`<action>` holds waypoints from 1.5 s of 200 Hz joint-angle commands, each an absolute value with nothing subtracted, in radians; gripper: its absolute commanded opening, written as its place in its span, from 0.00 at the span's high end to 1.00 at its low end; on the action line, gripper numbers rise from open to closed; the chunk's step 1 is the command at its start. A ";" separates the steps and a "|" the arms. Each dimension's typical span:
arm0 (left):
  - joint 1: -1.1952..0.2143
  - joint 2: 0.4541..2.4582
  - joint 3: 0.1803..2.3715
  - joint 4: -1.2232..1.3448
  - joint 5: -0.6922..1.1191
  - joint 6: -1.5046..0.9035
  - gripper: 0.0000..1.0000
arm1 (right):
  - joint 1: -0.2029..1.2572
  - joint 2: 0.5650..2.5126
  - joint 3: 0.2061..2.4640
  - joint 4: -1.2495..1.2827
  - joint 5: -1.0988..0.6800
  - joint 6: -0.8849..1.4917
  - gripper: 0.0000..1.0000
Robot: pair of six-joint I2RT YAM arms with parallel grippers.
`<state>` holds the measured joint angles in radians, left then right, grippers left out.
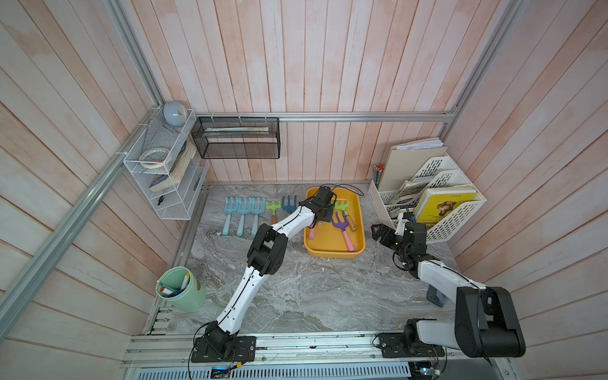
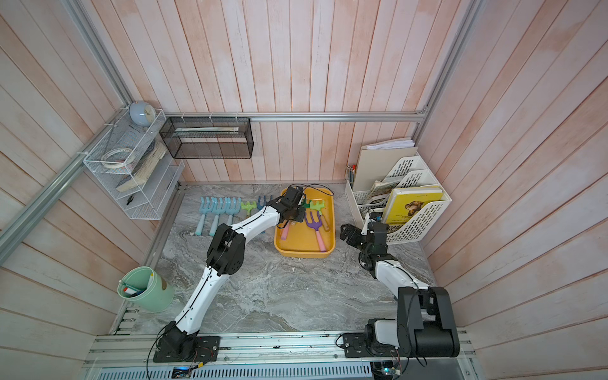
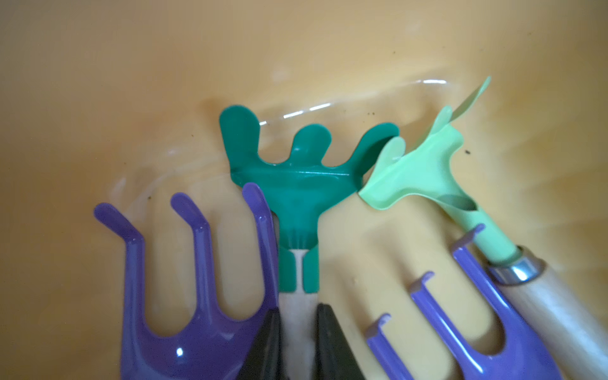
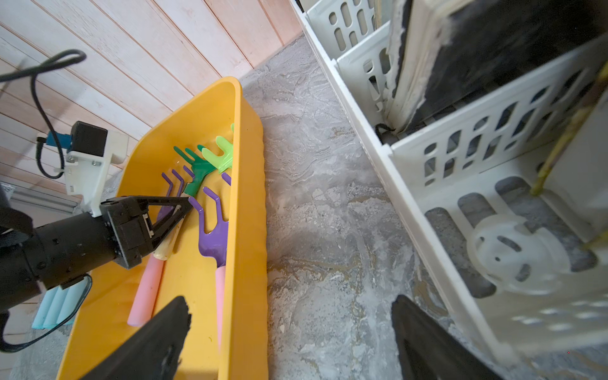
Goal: Take the hand rake out of the storage box
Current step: Pick up the rake from the storage box, then place the rake at the center of the board.
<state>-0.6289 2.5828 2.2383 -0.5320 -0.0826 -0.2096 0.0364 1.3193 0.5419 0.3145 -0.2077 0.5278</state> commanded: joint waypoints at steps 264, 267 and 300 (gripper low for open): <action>-0.663 1.306 0.802 -0.140 -0.175 -0.455 0.98 | 0.032 1.298 0.519 0.329 -0.215 0.540 0.02; -0.673 1.280 0.775 -0.147 -0.182 -0.470 0.98 | 0.032 1.298 0.520 0.330 -0.216 0.540 0.02; -0.765 1.105 0.525 -0.246 -0.250 -0.679 0.98 | 0.037 1.301 0.524 0.331 -0.224 0.543 0.02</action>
